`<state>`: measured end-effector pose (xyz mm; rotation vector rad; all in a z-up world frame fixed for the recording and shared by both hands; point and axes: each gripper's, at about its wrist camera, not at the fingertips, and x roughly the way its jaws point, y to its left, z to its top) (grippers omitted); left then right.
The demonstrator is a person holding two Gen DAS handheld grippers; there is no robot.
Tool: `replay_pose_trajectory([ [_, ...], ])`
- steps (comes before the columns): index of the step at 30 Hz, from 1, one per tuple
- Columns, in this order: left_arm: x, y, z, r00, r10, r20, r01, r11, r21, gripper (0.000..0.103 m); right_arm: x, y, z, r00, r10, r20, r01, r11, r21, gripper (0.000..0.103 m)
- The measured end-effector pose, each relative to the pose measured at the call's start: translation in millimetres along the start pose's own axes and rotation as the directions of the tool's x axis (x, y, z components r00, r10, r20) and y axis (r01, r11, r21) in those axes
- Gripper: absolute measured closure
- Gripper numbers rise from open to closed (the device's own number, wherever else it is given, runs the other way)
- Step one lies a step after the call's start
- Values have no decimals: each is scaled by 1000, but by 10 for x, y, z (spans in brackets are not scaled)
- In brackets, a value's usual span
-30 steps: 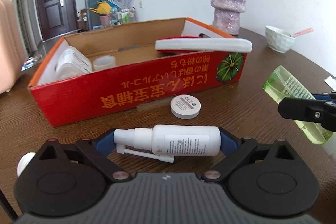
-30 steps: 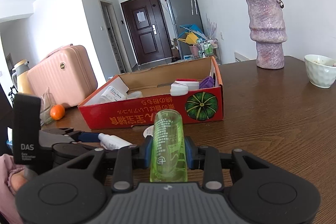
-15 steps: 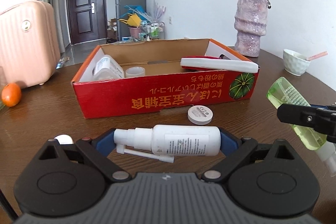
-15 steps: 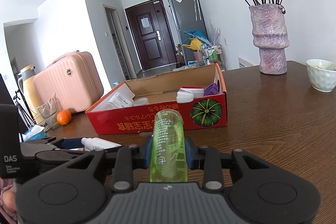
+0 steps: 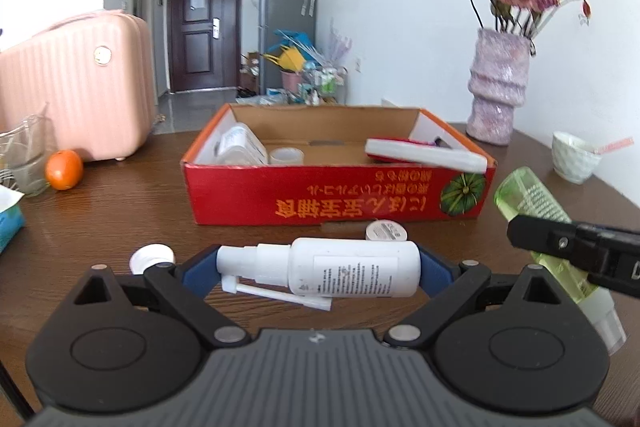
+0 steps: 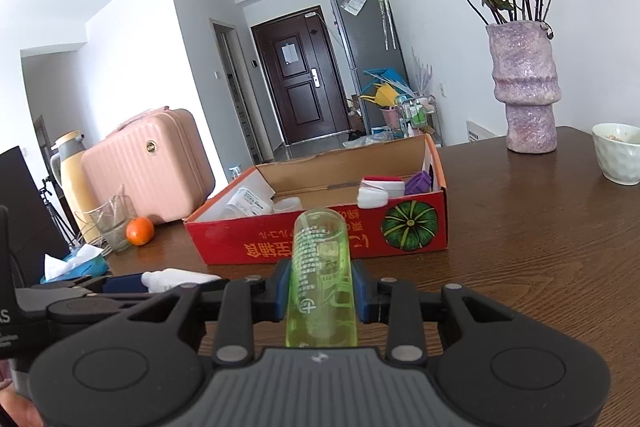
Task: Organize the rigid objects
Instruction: 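Carry the white and green spray bottles over the cardboard box with both grippers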
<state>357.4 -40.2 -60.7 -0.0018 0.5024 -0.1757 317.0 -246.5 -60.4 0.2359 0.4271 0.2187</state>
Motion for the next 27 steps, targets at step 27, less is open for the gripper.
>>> replay_pose_trajectory([
  [27,-141,29,390,992,93,90,-82,990,-119,4,115,110,390,998,-4,56,5,1000,-11,73],
])
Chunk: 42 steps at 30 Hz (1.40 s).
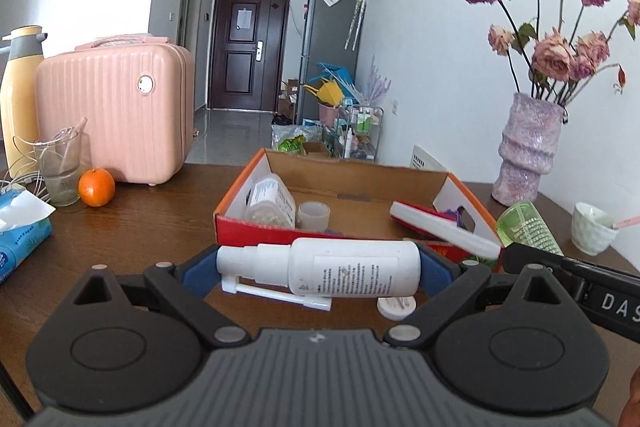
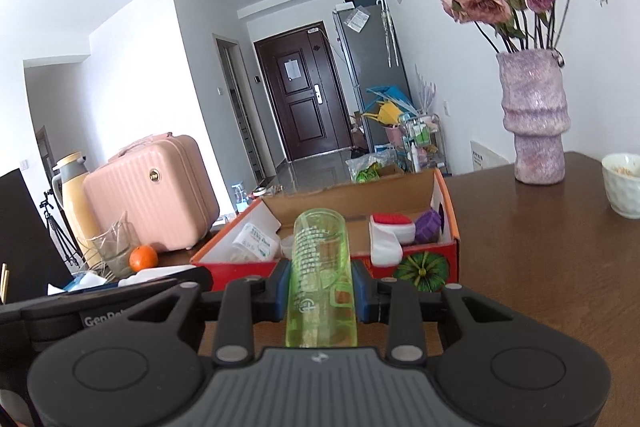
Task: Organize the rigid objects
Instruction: 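Carry the white and green spray bottles over the cardboard box with both grippers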
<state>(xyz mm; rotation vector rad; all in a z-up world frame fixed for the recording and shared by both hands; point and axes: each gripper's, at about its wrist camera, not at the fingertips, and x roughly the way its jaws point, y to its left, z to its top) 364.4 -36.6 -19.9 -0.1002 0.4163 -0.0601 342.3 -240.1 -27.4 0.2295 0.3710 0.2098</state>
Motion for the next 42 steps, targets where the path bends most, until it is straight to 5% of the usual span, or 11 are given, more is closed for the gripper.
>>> replay_pose_trajectory([
  [13,225,-67,318,997,60,48,-58,997,-41,5,384,46,286,1000,-5,17,5,1000,21,73],
  [42,1328,-120,589,992,126,-15,-127,991,-36,4,1408,-303,820,997,-62,-56,68,992,102,73],
])
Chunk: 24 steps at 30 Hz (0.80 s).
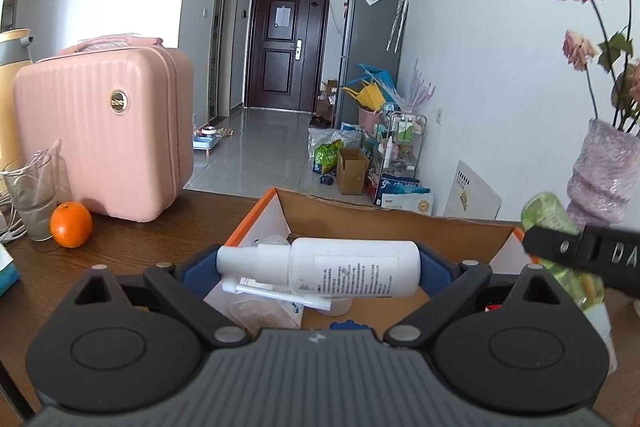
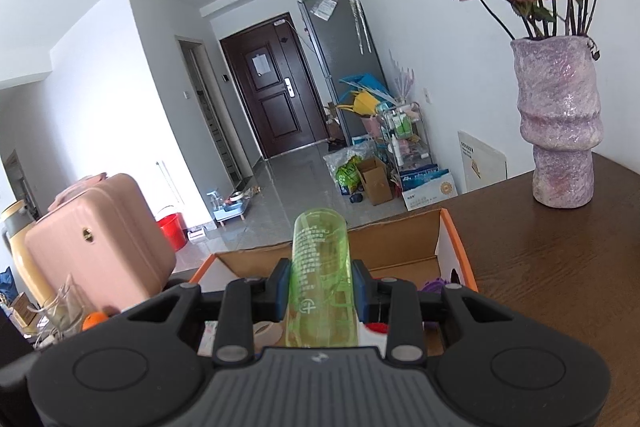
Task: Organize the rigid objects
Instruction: 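Carry the white and green spray bottles over the cardboard box with both grippers, then open the left gripper to drop the white bottle while the right gripper releases the green bottle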
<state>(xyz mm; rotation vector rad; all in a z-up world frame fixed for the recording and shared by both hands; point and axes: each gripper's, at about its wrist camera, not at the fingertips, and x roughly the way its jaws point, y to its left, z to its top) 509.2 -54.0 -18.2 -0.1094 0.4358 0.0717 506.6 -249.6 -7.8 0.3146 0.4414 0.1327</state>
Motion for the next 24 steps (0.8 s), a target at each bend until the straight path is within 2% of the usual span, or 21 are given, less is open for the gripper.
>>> replay_pose_trajectory([
  [7,325,-76,17,999,17,-30,-15,999,41,4,377,-100,191,997,-29,-65,29,1000,5,72],
  [11,433,-108,22,999,21,-41,-18,997,73,2,557,-127,227,990,-68,-121,63,997,-40,71],
  [12,433,-109,19,999,25,-40,-22,997,80,0,565,-126,228,989,-81,-122,75,996,-52,67],
  [14,430,-87,27,999,27,-44,-24,997,79,0,543,-117,235,989,-98,-107,92,994,-66,32],
  [16,432,-55,36,998,28,-60,-24,998,65,0,494,-116,235,989,-120,-82,114,991,-71,17],
  [18,438,-48,49,997,32,-69,-27,998,63,0,471,-110,238,989,-121,-81,115,990,-77,18],
  [22,405,-54,54,997,47,-65,-41,996,77,0,470,-87,217,989,-125,-76,117,988,-96,5],
  [24,371,-52,52,997,43,-61,-38,996,80,0,458,-64,206,989,-128,-69,120,987,-108,2],
])
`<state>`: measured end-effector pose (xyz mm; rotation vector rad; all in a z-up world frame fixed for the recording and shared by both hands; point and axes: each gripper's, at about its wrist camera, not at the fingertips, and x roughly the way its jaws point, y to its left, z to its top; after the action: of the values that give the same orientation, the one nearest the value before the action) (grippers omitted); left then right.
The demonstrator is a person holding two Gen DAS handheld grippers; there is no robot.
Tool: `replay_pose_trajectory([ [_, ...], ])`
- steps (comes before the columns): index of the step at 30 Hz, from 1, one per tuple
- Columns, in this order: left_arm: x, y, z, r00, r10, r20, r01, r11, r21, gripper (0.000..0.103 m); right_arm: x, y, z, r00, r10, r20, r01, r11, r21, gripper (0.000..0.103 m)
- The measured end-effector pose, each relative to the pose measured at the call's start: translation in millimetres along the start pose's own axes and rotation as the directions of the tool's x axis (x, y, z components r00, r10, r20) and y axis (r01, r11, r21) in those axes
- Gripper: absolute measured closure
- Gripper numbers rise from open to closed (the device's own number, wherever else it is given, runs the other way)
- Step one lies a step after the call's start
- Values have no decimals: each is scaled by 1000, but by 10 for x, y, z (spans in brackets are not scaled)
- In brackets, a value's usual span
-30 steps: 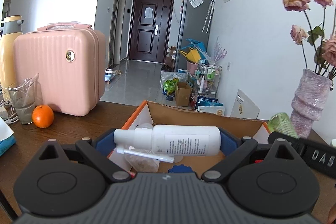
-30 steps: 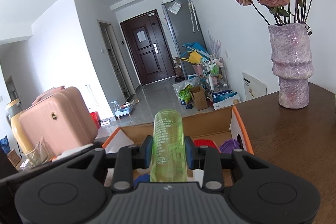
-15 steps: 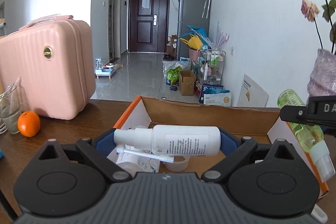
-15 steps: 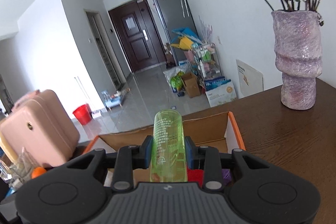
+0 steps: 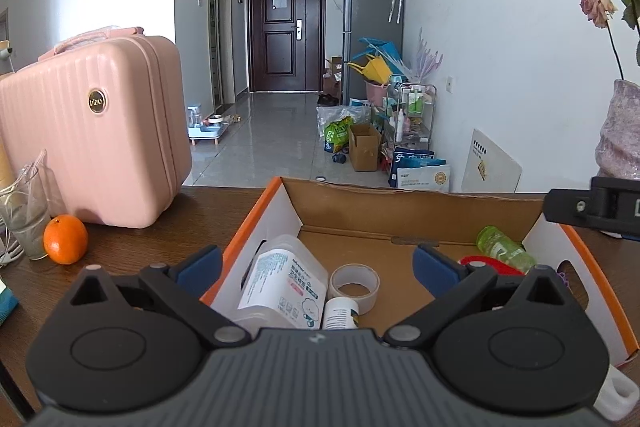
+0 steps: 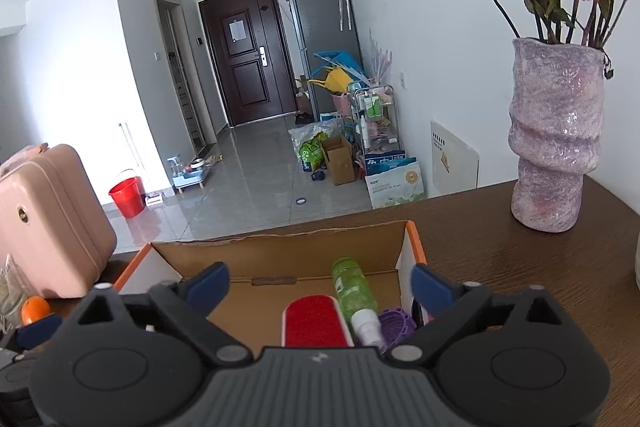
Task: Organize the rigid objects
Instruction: 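Open the left gripper to drop the white bottle while the right gripper releases the green bottle, then withdraw both grippers from the box toward the white caps on the table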
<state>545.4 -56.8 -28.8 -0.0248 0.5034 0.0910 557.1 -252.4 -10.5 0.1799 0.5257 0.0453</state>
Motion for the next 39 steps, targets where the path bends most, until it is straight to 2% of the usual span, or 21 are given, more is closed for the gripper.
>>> replay_pose_trajectory([
  [12,-326,102,-147,1000,3,22,-3,1000,22,0,-381,105,-191,998,27,61,-23,998,-59,0],
  [23,-759,406,-376,999,15,45,-16,1000,5,0,-896,274,-495,990,69,124,-54,991,-125,0],
  [39,-1258,921,-720,998,52,29,-51,999,-18,0,-1375,530,-1064,986,96,133,-64,971,-229,0],
])
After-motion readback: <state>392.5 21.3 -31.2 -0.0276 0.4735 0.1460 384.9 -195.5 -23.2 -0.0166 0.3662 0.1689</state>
